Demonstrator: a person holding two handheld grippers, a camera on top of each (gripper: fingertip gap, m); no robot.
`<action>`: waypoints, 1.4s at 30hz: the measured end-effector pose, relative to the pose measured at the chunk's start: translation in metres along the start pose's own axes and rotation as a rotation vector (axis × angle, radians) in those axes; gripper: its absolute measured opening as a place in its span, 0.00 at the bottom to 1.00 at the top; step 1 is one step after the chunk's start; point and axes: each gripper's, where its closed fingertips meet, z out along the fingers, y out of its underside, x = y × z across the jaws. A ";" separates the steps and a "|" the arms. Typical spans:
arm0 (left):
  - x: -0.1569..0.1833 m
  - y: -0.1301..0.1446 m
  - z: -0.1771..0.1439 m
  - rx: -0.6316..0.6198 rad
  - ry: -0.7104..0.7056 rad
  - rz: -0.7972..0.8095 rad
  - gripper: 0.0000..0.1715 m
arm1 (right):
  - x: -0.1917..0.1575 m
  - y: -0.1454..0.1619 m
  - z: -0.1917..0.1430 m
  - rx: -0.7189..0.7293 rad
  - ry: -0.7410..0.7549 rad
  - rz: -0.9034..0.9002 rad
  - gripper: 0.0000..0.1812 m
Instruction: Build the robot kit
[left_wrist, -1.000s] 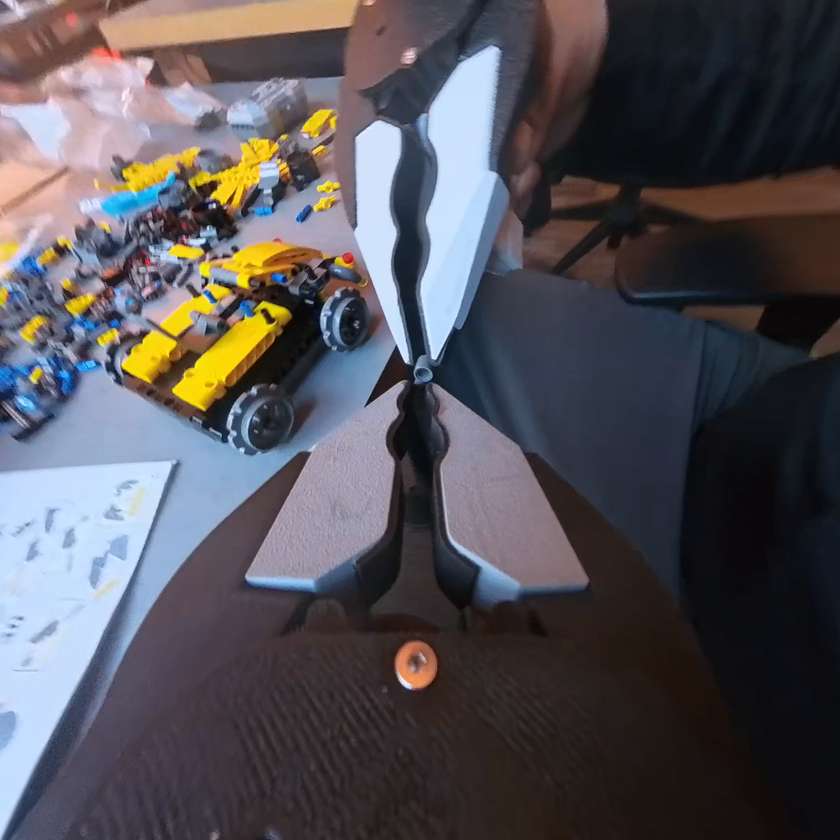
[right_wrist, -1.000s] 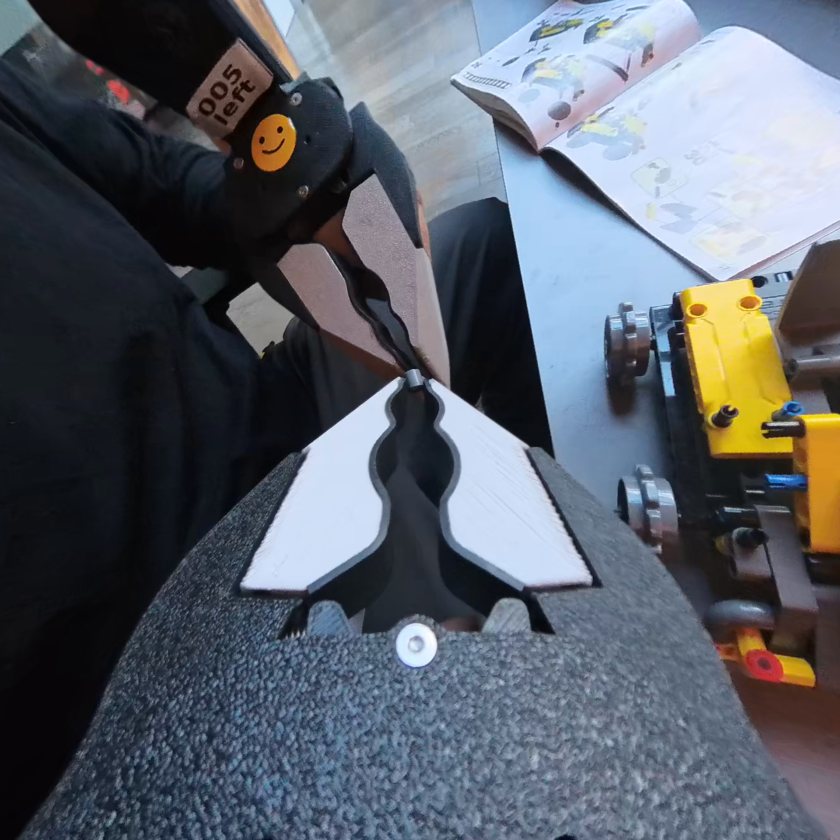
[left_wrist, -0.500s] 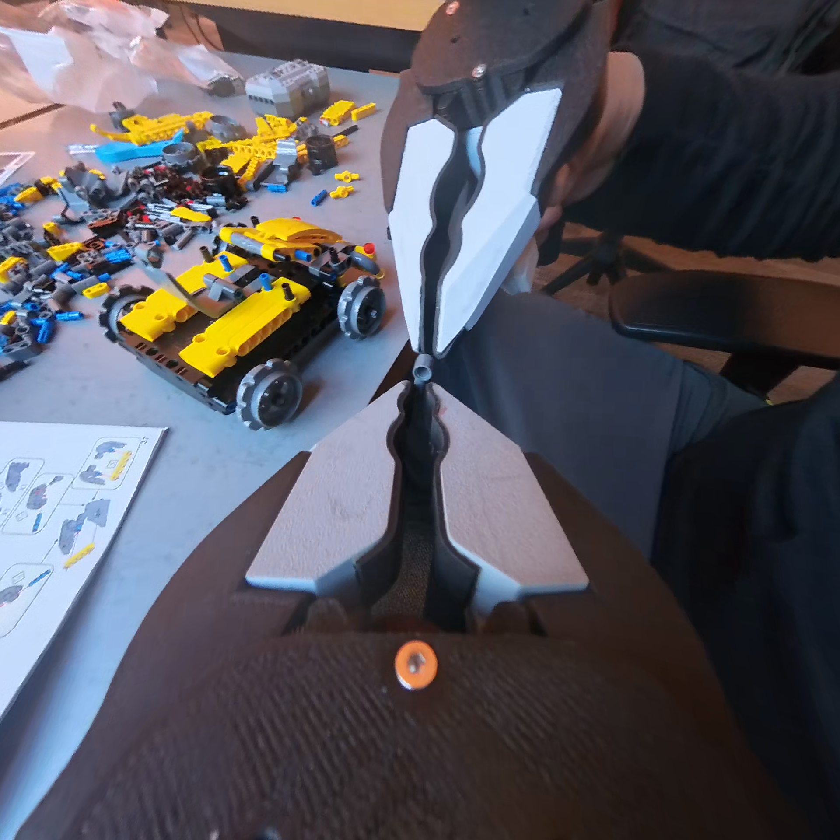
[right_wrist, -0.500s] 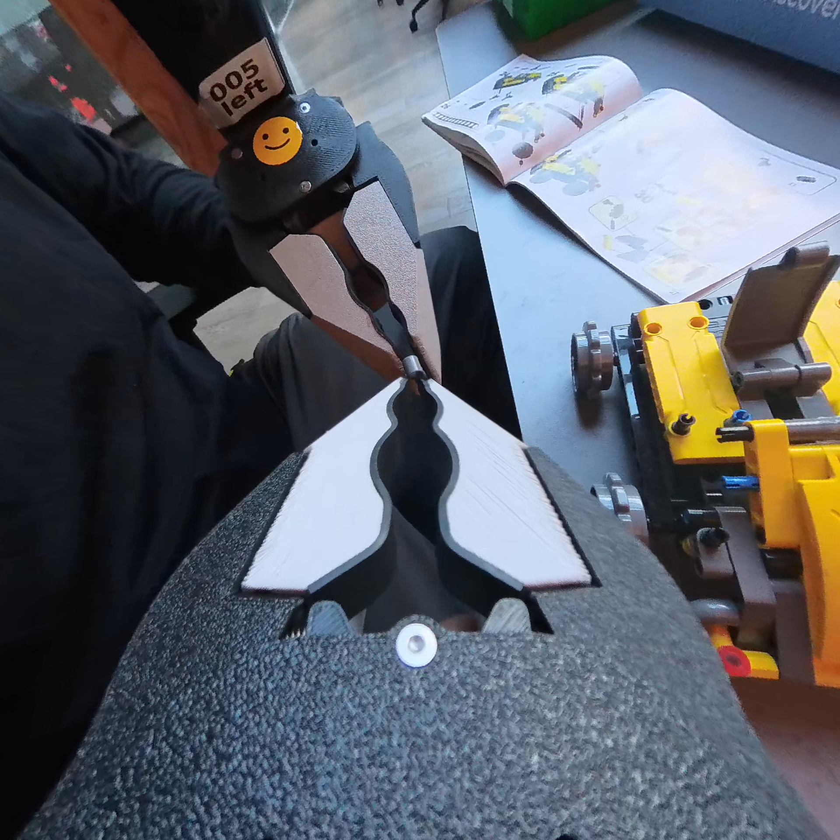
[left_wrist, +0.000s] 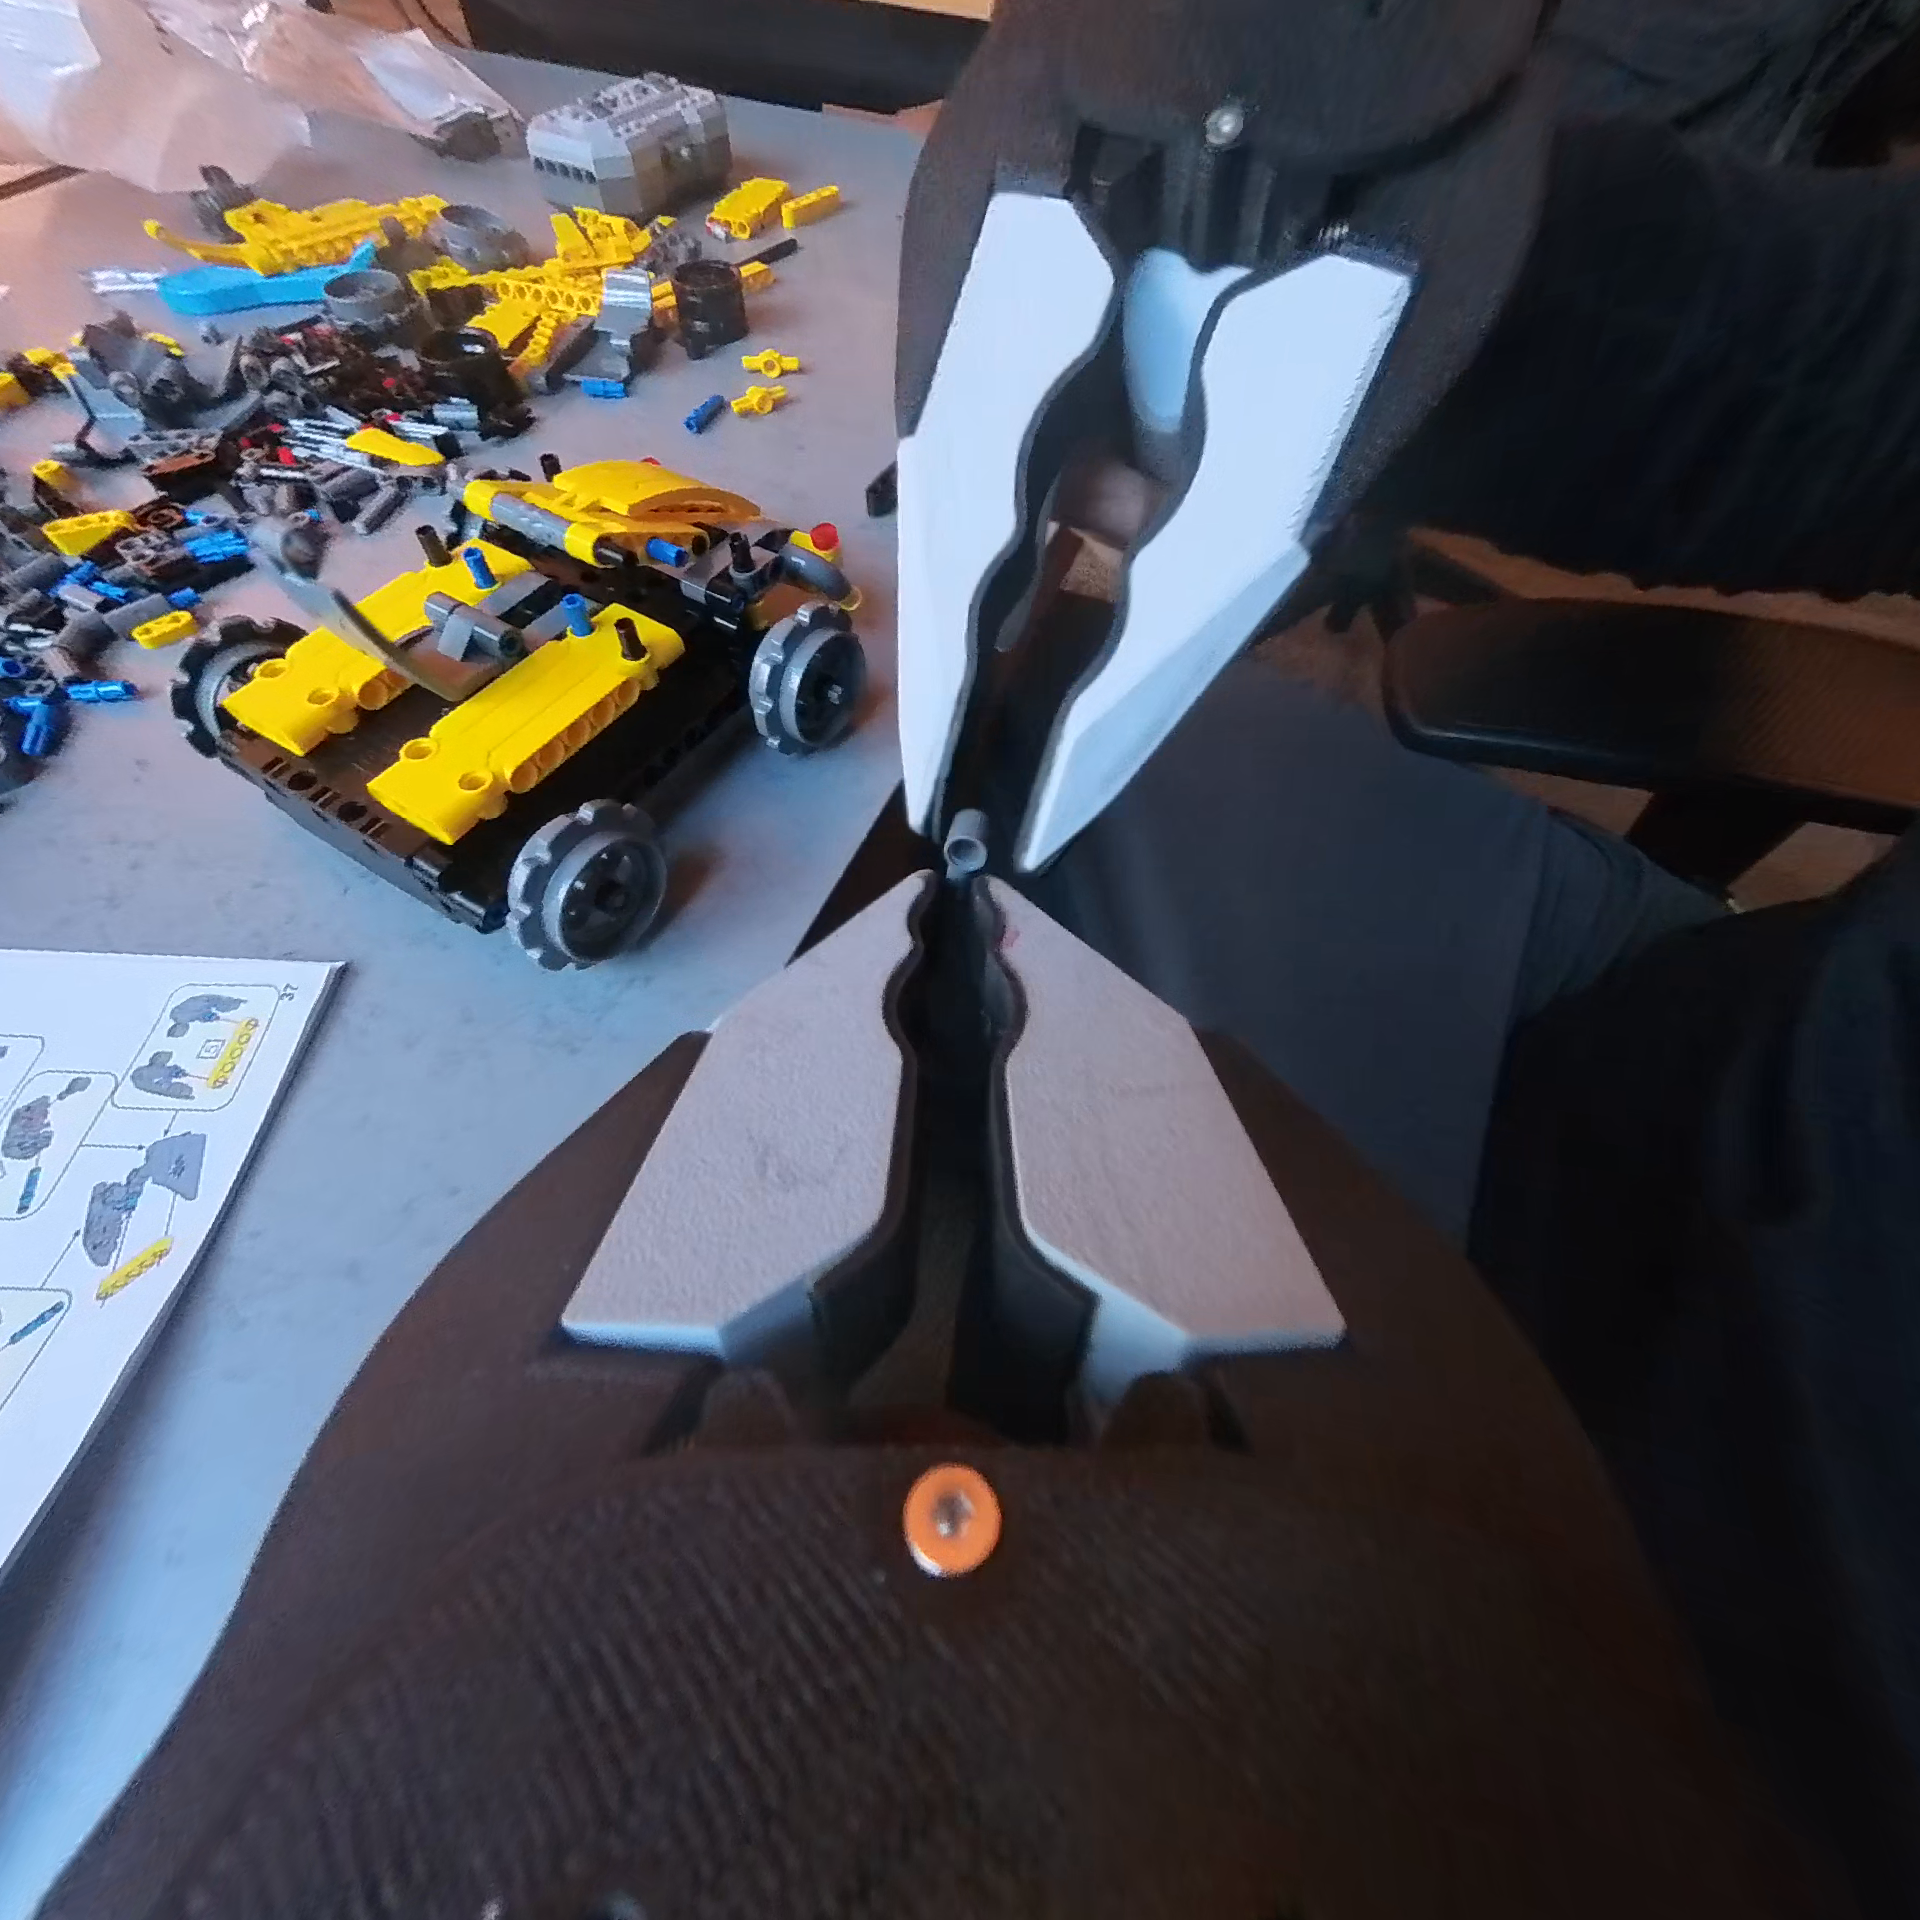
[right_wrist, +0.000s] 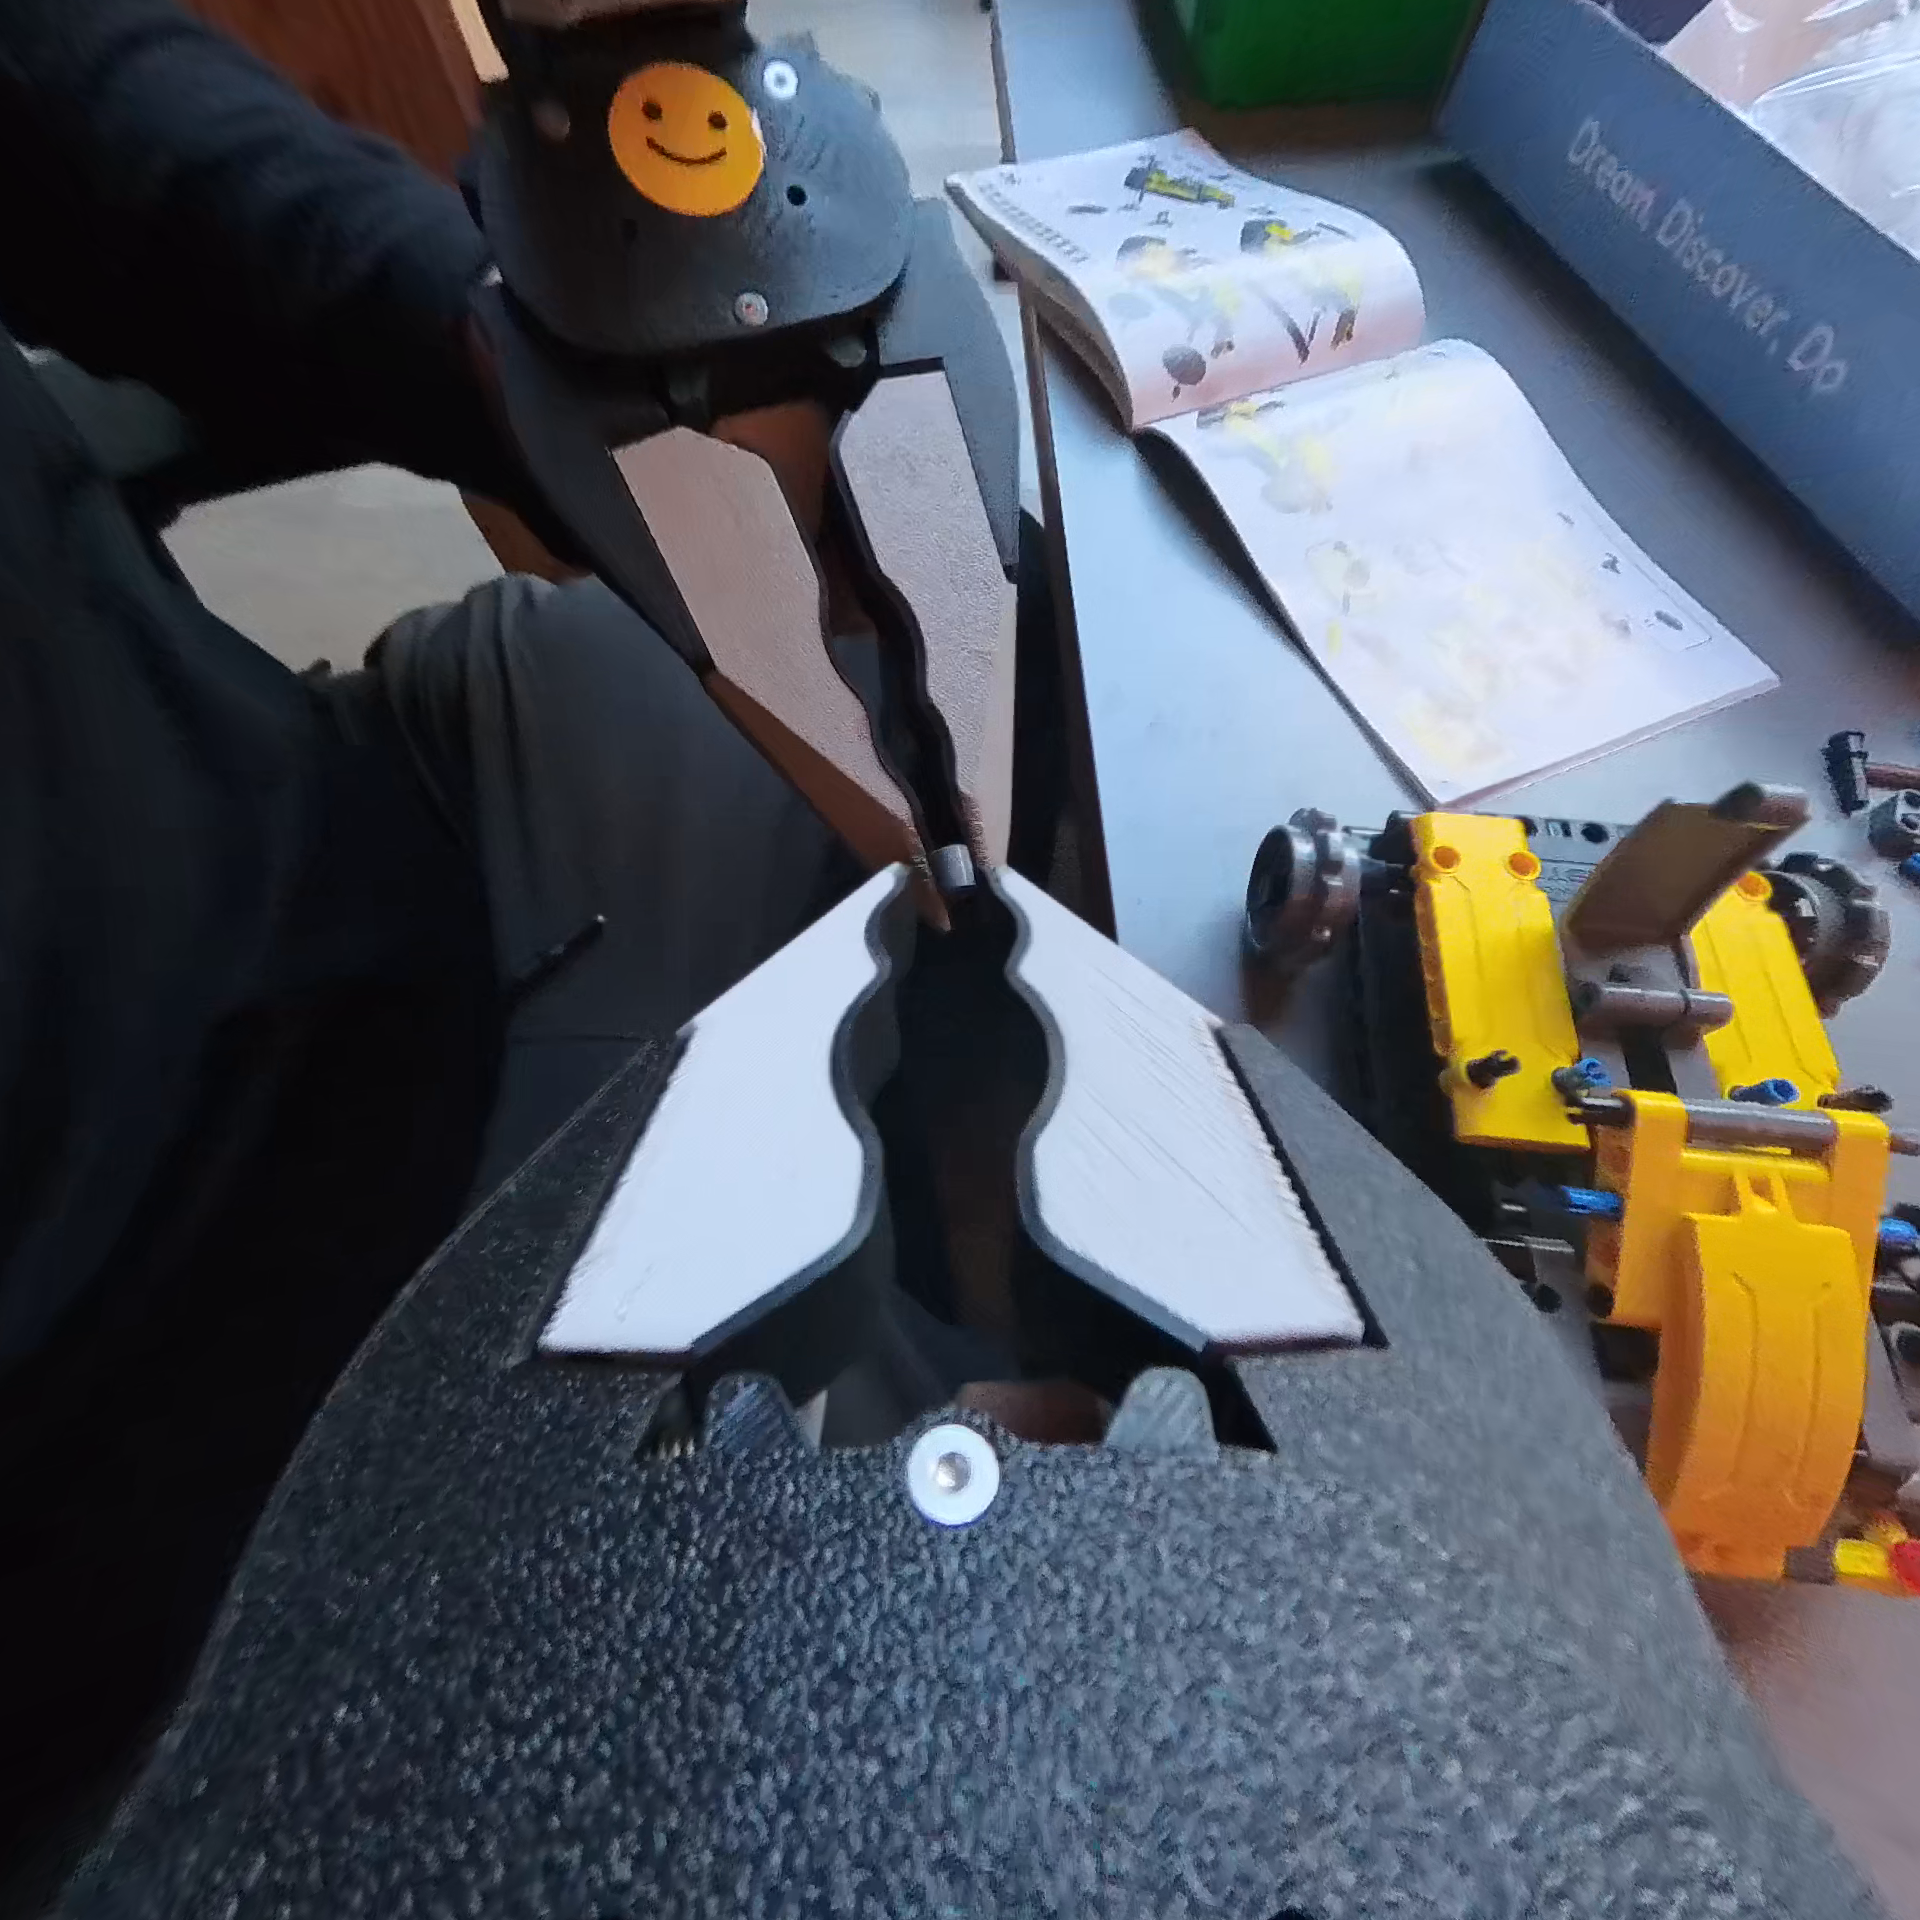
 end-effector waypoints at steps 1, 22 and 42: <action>0.001 0.001 0.000 -0.008 0.000 0.010 0.01 | -0.001 0.002 0.001 -0.009 0.002 -0.015 0.05; 0.007 0.008 0.005 -0.014 0.044 -0.031 0.01 | -0.005 0.011 0.000 0.039 0.010 0.012 0.04; 0.024 0.022 0.033 -0.121 0.043 0.010 0.12 | 0.133 0.122 -0.161 -0.096 0.361 0.310 0.04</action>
